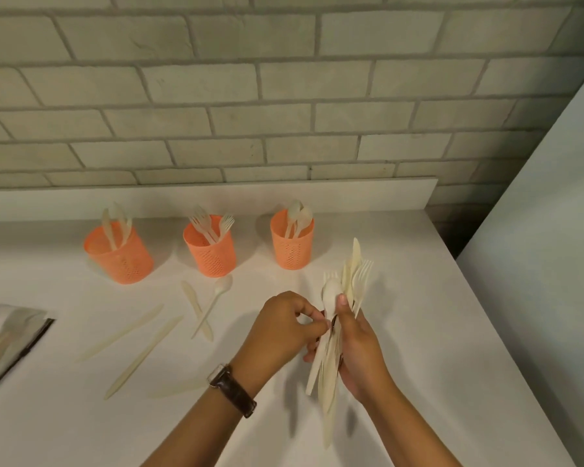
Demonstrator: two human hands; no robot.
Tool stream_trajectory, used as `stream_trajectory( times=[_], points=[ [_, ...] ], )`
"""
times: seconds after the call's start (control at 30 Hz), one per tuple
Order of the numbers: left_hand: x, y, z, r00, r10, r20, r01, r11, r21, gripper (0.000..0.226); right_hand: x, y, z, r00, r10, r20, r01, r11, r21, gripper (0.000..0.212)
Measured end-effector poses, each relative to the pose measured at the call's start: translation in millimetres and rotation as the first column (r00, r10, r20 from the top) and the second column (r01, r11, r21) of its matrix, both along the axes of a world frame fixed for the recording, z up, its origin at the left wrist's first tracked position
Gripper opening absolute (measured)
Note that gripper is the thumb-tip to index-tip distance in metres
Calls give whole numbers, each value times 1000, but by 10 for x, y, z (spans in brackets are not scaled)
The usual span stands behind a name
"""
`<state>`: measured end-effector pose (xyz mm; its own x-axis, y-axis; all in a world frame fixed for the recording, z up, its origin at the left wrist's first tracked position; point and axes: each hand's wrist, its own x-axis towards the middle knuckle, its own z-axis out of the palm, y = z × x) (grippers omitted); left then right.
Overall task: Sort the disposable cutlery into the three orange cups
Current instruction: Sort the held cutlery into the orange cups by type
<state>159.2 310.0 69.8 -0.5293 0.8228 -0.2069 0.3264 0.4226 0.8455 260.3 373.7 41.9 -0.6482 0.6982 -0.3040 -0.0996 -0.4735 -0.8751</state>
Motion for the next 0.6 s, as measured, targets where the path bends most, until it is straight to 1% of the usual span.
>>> stream_trajectory(
  times=[0.1,0.2,0.23,0.27,0.33,0.37,0.4,0.43,0.47,0.5,0.53,0.57,0.6],
  points=[
    [-72,36,57,992,-56,110,63,996,-57,13,-9,43,-32,1000,-21,-12,21,1000,-10,28],
    [-194,85,114,964,-86,253,102,993,-51,24,-5,104,-47,997,-67,-22,66,997,-34,35],
    [-249,105,126,949,-74,307,95,994,-52,25,-4,128,-51,996,-79,-28,77,996,-54,34],
    [-306,129,141,923,-53,382,75,996,-43,22,-3,150,-45,996,-88,-31,85,994,-75,31],
    [-474,218,157,836,-20,549,10,1000,22,15,5,204,-59,994,-100,-37,95,989,-110,18],
    [-574,284,180,798,-20,603,-31,997,73,13,12,229,-72,994,-106,-39,100,987,-125,12],
    [-692,374,192,779,-25,627,-77,988,135,12,21,249,-84,993,-111,-40,105,985,-134,8],
    [-808,478,207,785,-28,619,-127,971,204,10,31,264,-101,993,-115,-36,109,985,-136,5],
    [-919,590,222,810,-10,586,-182,946,269,7,40,273,-108,993,-117,-32,112,985,-131,4],
    [-1027,711,226,855,39,517,-240,914,327,5,50,279,-115,993,-117,-29,113,986,-120,4],
    [-1143,830,192,902,126,413,-292,884,366,7,55,283,-125,993,-115,-26,111,988,-105,3],
    [-1235,936,157,933,234,273,-328,864,382,11,61,285,-133,993,-112,-24,109,990,-90,4],
    [-1320,1038,92,936,327,132,-353,850,391,14,65,285,-139,994,-109,-21,107,991,-79,4]
  ],
)
